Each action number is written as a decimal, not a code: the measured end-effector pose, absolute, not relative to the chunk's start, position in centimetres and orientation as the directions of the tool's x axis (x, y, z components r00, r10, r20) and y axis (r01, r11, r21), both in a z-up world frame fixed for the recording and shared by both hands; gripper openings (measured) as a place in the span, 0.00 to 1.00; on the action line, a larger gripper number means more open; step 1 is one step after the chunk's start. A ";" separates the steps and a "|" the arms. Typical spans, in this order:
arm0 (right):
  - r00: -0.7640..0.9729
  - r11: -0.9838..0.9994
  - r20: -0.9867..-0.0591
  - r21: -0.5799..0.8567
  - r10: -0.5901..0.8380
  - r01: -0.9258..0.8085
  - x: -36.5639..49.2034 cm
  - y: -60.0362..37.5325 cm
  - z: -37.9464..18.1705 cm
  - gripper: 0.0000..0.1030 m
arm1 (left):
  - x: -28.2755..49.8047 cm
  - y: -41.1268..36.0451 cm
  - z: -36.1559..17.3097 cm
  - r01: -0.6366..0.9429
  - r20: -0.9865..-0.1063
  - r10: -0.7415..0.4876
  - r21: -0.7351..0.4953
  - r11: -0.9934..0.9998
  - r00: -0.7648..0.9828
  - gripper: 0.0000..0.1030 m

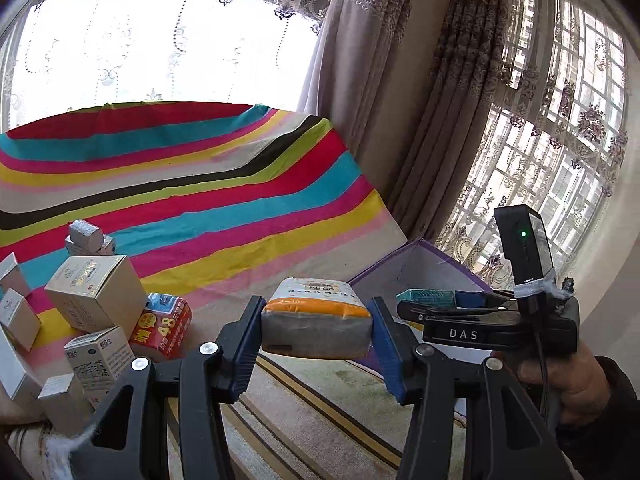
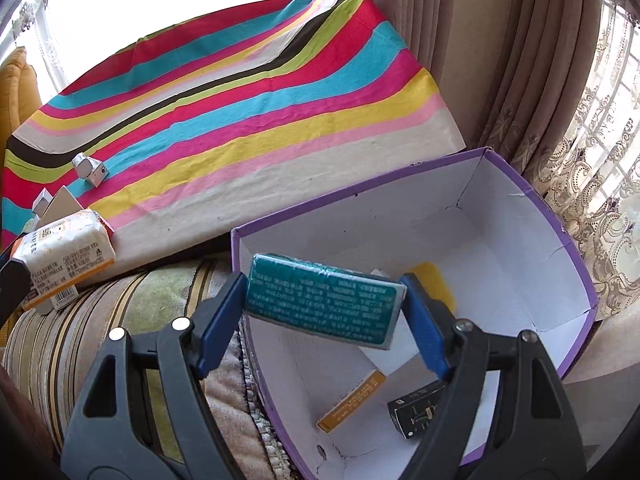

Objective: Organize objects
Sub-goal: 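Carry the soap bar and teal box over the purple box, then open the left tool to drop the soap bar while the right tool releases the teal box, then move both open tools back from the purple box to the pile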

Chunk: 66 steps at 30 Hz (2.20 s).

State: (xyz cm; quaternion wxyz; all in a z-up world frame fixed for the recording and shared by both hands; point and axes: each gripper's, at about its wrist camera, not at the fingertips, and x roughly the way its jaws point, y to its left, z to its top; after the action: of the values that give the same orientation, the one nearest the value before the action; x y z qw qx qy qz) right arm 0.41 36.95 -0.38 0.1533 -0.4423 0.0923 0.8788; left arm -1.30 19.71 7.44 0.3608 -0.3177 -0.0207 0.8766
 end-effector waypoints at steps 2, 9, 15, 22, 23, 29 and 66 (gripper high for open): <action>-0.559 -0.930 -0.802 0.013 0.210 -0.367 1.4 37.9 -0.3 0.77 | -1.0 20.9 7.4 -0.642 -0.550 0.658 -0.261 -0.720 -0.514 0.51; -0.534 -0.908 -0.802 -0.025 0.269 -0.419 4.8 41.0 -0.5 0.77 | -0.4 25.1 7.2 -0.705 -0.572 0.691 -0.255 -0.662 -0.442 0.51; -0.505 -0.884 -0.808 -0.044 0.305 -0.465 7.2 43.3 -0.9 0.77 | 0.2 27.8 7.0 -0.751 -0.587 0.711 -0.247 -0.612 -0.386 0.51; -0.490 -0.865 -0.807 -0.052 0.331 -0.499 8.1 44.3 -1.1 0.90 | 0.3 29.4 6.7 -0.766 -0.604 0.714 -0.251 -0.592 -0.354 0.70; -0.492 -0.864 -0.805 -0.050 0.332 -0.501 8.2 44.3 -1.0 0.90 | 0.3 29.3 6.6 -0.766 -0.603 0.715 -0.253 -0.592 -0.353 0.70; -0.522 -0.889 -0.807 -0.006 0.275 -0.459 7.8 43.4 -0.8 0.90 | 0.0 27.7 6.4 -0.739 -0.597 0.714 -0.281 -0.612 -0.364 0.70; -0.612 -0.999 -0.790 0.043 -0.023 -0.018 0.7 26.2 1.8 0.90 | 1.4 -0.9 4.1 -0.164 -0.611 0.365 -0.360 -0.918 -0.703 0.70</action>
State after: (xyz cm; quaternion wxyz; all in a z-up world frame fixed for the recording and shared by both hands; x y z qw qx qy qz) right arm 0.71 26.21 1.76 -0.0015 -0.4404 0.0230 0.8975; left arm 1.35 -0.92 4.12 0.1448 -0.3573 -0.1407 0.9119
